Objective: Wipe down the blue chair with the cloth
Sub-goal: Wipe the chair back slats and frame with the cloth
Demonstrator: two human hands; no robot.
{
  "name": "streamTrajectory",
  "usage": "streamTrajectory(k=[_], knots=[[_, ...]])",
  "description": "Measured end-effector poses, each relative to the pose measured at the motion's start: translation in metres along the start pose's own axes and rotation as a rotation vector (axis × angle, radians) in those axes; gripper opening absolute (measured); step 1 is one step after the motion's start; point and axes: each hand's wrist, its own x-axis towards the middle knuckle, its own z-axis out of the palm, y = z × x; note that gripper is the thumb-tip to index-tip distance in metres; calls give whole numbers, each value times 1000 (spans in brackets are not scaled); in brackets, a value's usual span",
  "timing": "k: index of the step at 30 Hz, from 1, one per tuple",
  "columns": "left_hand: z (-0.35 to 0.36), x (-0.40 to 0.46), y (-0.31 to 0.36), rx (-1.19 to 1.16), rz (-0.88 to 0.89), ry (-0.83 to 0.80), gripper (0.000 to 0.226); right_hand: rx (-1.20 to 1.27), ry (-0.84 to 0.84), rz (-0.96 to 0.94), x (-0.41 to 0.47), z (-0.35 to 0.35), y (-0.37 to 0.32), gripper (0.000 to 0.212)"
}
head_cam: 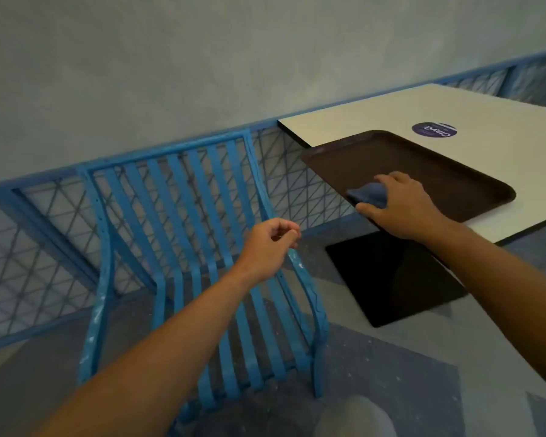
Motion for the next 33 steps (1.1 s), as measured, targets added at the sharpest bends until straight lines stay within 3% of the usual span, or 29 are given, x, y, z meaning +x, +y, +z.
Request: streamTrajectory(k=[1, 4, 8, 14, 19, 23, 26, 33], knots=[[2, 1, 0, -5, -5, -6, 11, -23, -57, 28, 4, 2, 4, 70], [5, 0, -4, 4, -40, -11, 10, -33, -96, 9, 5, 4, 9, 25], [2, -4, -13, -1, -64, -7, 10, -55, -19, 23, 9, 4, 8, 16], [-9, -26, -11, -56, -78, 8, 9, 31, 95, 46, 18, -19, 9, 21], [-20, -47, -4, -91, -63, 33, 9, 199, 288, -161, -3, -41, -29, 25], [-19, -66, 7, -246, -99, 33, 18, 370, 226, -301, -53, -29, -80, 32], [-13, -83, 12, -405, -179, 24, 26, 443, 183, -347, -89, 8, -108, 24], [-1, -125, -11, -580, -364, 89, 36, 537, 63, -352, -141, 97, -127, 19]])
